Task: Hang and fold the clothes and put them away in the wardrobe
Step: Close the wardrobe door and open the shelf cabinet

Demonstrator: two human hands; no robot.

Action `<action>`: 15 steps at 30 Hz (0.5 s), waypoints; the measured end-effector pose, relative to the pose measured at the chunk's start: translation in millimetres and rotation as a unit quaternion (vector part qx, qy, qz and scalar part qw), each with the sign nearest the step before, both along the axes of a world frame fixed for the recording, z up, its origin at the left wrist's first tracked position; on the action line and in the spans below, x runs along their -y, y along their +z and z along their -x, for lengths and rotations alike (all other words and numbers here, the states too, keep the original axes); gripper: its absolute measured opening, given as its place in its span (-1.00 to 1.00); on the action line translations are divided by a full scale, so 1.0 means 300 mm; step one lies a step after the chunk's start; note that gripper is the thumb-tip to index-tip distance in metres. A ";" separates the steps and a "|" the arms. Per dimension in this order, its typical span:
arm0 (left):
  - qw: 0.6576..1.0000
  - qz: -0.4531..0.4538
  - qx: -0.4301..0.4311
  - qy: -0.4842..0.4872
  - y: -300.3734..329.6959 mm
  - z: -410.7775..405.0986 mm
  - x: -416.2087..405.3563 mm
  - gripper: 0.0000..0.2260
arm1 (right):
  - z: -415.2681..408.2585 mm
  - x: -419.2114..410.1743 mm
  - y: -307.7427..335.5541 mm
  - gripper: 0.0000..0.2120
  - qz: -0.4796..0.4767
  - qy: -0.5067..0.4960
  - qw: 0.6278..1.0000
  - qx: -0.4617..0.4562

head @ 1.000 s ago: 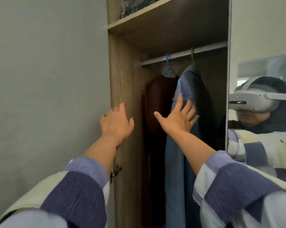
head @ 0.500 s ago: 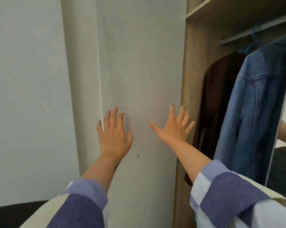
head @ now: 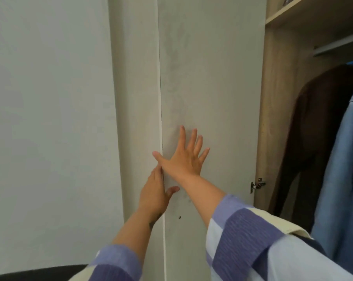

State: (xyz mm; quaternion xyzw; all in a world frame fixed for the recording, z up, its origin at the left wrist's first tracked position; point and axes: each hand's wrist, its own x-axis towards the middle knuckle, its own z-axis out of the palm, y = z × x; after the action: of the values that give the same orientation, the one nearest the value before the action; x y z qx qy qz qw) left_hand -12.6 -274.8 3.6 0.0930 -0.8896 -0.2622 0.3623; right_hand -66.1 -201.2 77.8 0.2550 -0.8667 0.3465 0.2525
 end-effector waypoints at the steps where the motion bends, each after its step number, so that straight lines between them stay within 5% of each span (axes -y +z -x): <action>1: 1.000 -0.021 -0.018 -0.011 -0.008 0.003 -0.006 -0.35 | 0.004 0.020 -0.008 0.00 0.002 -0.005 1.000 -0.002; 5: 0.994 -0.072 -0.075 0.008 -0.032 0.015 -0.013 -0.60 | 0.016 0.047 -0.048 -0.03 0.015 -0.030 0.999 -0.013; 15: 0.990 -0.082 -0.098 -0.066 -0.042 -0.090 -0.161 -0.61 | -0.080 -0.148 -0.039 -0.02 0.005 -0.038 0.999 -0.017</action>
State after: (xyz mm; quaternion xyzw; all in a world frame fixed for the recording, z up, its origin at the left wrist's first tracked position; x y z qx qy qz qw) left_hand 14.5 -226.4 -9.0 0.0375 -0.8294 -0.3658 0.4206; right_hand -42.1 -156.9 66.1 0.2267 -0.8696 0.3364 0.2815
